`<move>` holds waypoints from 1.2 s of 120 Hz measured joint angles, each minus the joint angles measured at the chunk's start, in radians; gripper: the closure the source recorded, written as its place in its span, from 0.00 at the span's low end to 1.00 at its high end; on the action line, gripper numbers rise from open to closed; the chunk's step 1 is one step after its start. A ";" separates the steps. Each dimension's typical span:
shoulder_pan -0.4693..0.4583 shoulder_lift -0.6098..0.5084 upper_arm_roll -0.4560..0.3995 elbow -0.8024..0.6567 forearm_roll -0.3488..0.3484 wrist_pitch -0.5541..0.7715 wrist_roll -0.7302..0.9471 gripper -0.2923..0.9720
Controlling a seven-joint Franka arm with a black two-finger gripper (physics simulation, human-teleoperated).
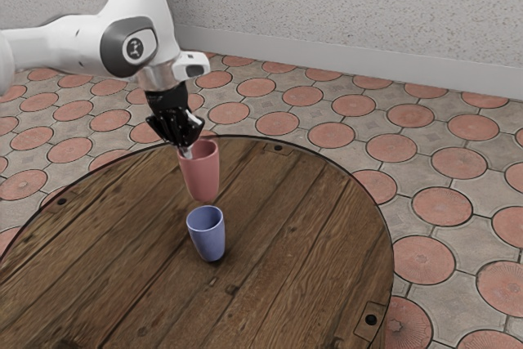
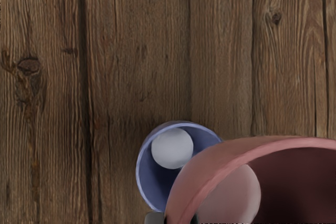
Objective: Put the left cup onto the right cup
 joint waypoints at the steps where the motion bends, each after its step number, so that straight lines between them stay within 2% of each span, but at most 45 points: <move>1: 0.000 -0.001 0.000 -0.002 0.000 0.000 -0.003 0.85; 28: 0.004 -0.020 -0.001 -0.042 -0.001 -0.001 -0.086 0.85; 70: 0.006 0.007 0.000 -0.071 -0.002 0.030 -0.175 0.85; 144: 0.021 0.048 0.001 -0.081 -0.001 0.112 -0.222 0.85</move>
